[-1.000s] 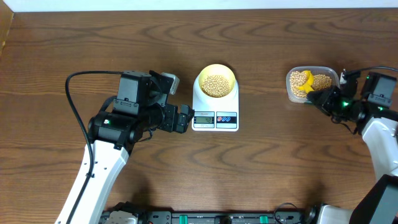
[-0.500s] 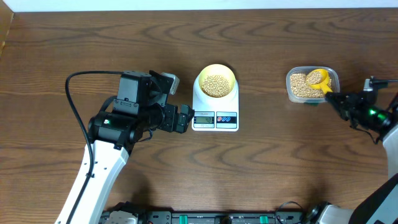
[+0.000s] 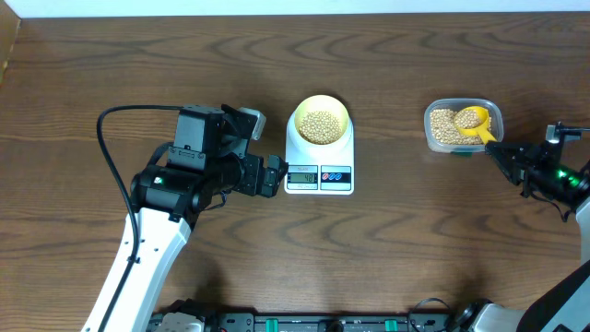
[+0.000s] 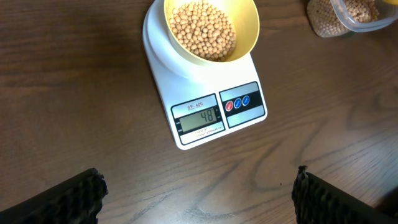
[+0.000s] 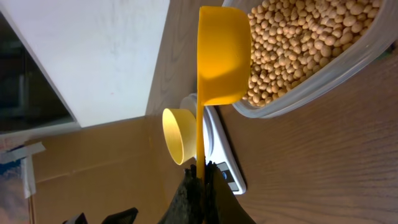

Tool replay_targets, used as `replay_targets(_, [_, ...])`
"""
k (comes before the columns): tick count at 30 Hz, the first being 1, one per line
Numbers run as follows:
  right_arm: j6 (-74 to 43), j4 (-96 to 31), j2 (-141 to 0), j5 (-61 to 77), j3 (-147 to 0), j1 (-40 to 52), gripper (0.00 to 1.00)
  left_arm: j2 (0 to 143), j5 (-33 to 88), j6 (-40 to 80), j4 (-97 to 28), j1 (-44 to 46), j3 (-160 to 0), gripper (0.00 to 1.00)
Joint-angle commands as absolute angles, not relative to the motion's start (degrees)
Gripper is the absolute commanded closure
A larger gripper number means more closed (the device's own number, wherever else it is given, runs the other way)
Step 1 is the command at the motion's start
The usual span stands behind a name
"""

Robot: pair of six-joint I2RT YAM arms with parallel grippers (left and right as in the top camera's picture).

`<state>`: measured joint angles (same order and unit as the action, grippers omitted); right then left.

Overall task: Scoop item into bowl and weigh 50g on scale
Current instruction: 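Dip the scoop into the soybeans with the right gripper and lift, then carry the scoop with the right gripper over the yellow bowl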

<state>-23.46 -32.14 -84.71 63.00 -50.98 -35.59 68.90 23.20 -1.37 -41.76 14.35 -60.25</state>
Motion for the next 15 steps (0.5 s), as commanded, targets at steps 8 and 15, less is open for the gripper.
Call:
replay_targets(8, [-22.72, -29.30, -85.08, 71.20, -50.89, -34.61, 0.99, 68.90, 22.87, -1.91, -41.74, 14.15, -60.31, 0.02])
replay_targets(15, [-25.04, -24.71, -85.08, 71.11, -50.89, -26.85, 0.99, 68.90, 22.87, -1.91, -41.71, 14.15, -60.31, 0.02])
